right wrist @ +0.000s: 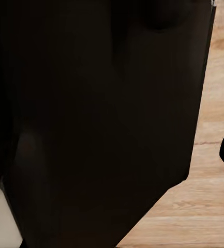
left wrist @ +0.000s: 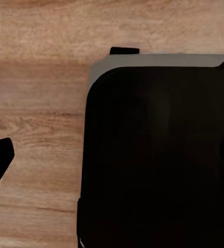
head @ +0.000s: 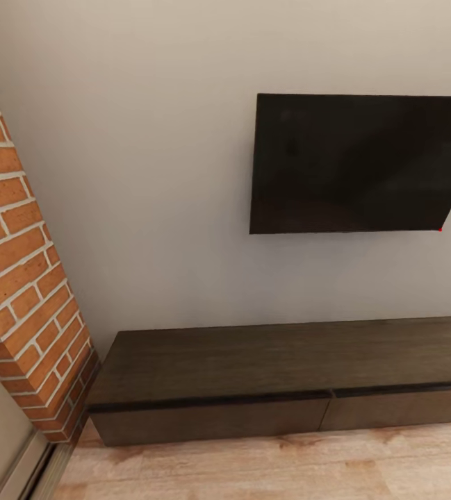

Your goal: Place each of the two pumpkins and all three candles from the living room inside a cabinet in the living room (use any cabinet), then make sure every cabinet is closed, and position the cauldron so it is next to a table in the living room.

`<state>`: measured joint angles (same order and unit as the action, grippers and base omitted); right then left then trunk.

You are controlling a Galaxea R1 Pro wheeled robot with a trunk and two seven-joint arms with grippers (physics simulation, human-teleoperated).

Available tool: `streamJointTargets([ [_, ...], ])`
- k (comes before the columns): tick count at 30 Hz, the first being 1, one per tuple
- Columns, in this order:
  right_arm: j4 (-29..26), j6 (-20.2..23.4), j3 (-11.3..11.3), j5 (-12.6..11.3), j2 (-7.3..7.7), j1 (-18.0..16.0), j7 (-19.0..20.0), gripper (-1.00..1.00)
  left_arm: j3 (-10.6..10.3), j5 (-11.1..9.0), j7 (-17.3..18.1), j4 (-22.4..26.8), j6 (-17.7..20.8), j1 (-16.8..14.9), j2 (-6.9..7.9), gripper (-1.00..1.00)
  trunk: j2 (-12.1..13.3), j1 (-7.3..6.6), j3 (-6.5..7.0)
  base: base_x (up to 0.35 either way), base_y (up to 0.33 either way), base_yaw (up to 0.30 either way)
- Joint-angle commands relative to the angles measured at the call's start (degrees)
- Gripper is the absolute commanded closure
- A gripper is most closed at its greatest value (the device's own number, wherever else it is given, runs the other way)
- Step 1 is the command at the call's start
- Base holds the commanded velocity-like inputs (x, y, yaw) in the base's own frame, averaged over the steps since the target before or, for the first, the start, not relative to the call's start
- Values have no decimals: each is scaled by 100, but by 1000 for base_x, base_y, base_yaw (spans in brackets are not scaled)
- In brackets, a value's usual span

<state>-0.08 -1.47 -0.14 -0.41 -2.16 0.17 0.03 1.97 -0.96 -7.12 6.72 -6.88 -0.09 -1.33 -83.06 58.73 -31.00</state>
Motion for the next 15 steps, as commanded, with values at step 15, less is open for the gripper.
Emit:
streamJointTargets([
  [15, -18, -269, -8, -3, 88, 0, -3, -100, 52, -154, 64, 4103, 4216, 0, -28, -100, -2, 0, -4, 0, 0, 0],
])
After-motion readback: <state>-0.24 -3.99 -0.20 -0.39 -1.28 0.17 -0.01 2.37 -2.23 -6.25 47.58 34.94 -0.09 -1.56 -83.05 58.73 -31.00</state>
